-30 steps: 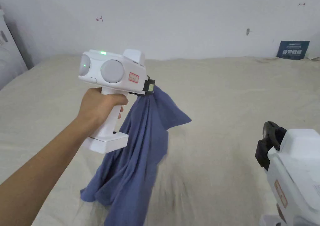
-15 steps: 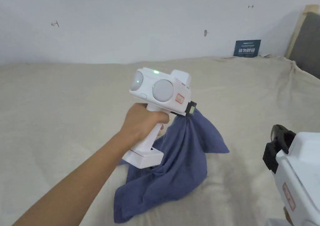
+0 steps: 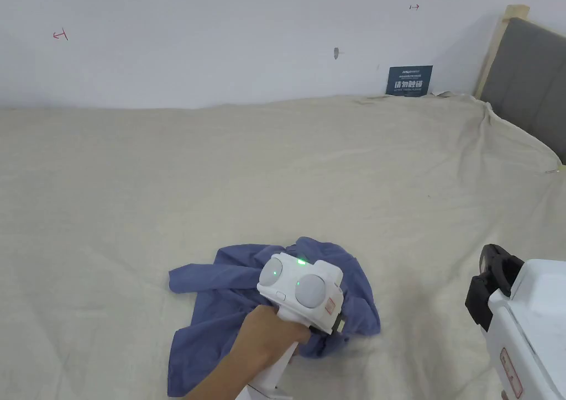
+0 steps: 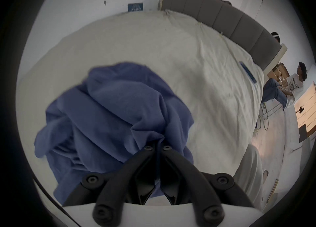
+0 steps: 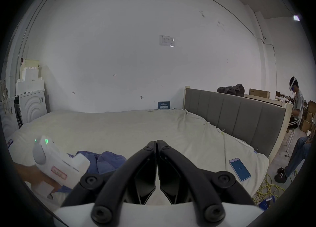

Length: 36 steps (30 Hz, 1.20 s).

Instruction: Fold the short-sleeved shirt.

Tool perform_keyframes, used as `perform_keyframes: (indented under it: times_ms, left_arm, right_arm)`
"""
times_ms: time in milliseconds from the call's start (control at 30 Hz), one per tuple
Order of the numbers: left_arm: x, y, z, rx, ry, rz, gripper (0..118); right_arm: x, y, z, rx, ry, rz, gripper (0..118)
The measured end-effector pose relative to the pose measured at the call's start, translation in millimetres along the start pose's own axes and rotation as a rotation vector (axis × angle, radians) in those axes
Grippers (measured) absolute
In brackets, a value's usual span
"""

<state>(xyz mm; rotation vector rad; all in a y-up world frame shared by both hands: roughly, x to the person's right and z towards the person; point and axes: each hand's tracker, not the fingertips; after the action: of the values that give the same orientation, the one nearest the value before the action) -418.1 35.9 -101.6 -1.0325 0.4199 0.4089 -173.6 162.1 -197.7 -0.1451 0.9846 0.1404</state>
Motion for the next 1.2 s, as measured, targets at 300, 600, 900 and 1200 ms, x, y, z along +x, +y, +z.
perform_keyframes:
  times_ms: [300,600,900,1200]
  left_arm:
    - [-4.5,6.3,23.4,0.046,-0.015,0.039,74]
    - [-14.8,1.9,97.4,0.289,-0.009,0.072,117]
    - [-54.8,-22.1,187.6,0.594,0.123,0.133,117]
    - [-98.0,-72.9,241.3,0.842,0.380,0.194,113]
  right_arm:
    - [2.9,2.7,2.9,0.007,-0.009,-0.002,0]
    - [-10.9,18.8,7.4,0.044,0.017,-0.005,0]
    - [-27.5,39.5,11.4,0.106,0.051,-0.003,0]
    - [-40.4,44.2,10.8,0.128,0.075,-0.010,0]
